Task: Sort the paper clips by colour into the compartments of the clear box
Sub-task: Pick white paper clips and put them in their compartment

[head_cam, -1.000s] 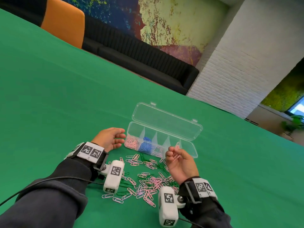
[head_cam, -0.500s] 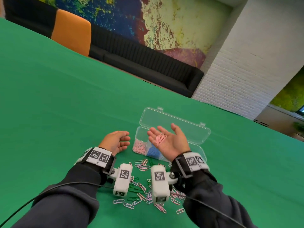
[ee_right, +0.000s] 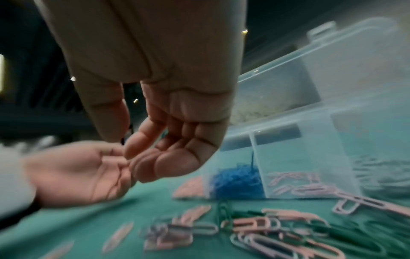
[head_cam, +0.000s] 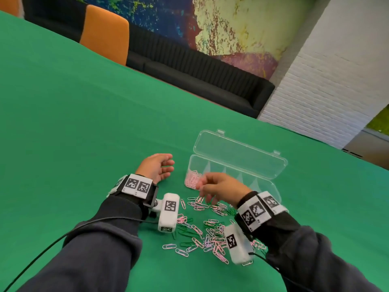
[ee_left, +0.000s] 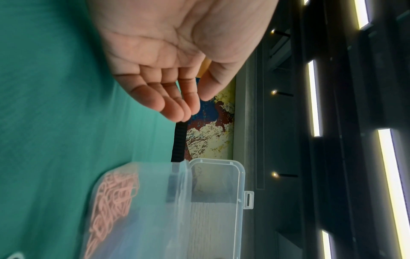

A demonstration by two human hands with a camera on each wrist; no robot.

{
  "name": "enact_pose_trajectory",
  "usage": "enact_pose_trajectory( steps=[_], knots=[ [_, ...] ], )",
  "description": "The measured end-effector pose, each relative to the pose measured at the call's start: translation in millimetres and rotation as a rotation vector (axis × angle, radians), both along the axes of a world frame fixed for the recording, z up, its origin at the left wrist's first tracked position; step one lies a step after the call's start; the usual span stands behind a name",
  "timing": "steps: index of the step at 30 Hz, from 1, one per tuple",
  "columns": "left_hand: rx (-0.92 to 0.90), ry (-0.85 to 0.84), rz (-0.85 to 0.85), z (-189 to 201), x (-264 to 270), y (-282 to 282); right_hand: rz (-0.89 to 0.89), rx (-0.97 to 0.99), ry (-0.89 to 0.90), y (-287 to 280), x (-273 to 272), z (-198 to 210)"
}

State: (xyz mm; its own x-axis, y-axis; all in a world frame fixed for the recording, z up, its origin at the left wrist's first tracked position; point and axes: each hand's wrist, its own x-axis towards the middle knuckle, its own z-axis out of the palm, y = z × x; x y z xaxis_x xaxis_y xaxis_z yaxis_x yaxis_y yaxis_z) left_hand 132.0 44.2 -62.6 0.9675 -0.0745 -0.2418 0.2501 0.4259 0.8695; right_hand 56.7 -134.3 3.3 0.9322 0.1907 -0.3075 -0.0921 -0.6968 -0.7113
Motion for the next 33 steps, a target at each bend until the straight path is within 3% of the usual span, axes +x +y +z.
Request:
enact_pose_trajectory(
  steps=[3, 8, 10, 14, 18, 20, 22, 27, 30, 33],
  knots=[
    [-0.016, 0.008, 0.015, 2, 2, 5, 0.153, -0.349, -0.008, 20, 3, -14],
    [-0.033, 0.005, 0.046, 4, 4, 14, 0.234, -0.710, -0.076, 55, 14, -34],
    [-0.038, 0.008, 0.055, 4, 5, 16, 0.268, -0.754, -0.057, 58, 16, -35],
    [-0.047, 0.005, 0.074, 4, 7, 22, 0.240, -0.496, -0.005, 34, 11, -29],
    [-0.072, 0.004, 0.100, 6, 8, 27, -0.039, 0.300, 0.111, 6, -1, -31],
    [-0.074, 0.002, 0.108, 6, 7, 29, -0.088, 0.474, 0.152, 3, -4, -33],
    [-0.070, 0.002, 0.109, 6, 6, 29, -0.007, 0.356, 0.134, 8, -5, -34],
    [-0.083, 0.026, 0.132, 2, 9, 34, 0.409, -0.388, -0.049, 39, -5, -39],
    [-0.083, 0.048, 0.123, -2, 11, 32, 0.487, -0.524, -0.076, 39, -3, -41],
    [-0.078, 0.057, 0.103, -4, 12, 28, 0.403, -0.510, -0.021, 19, -6, -34]
  ],
)
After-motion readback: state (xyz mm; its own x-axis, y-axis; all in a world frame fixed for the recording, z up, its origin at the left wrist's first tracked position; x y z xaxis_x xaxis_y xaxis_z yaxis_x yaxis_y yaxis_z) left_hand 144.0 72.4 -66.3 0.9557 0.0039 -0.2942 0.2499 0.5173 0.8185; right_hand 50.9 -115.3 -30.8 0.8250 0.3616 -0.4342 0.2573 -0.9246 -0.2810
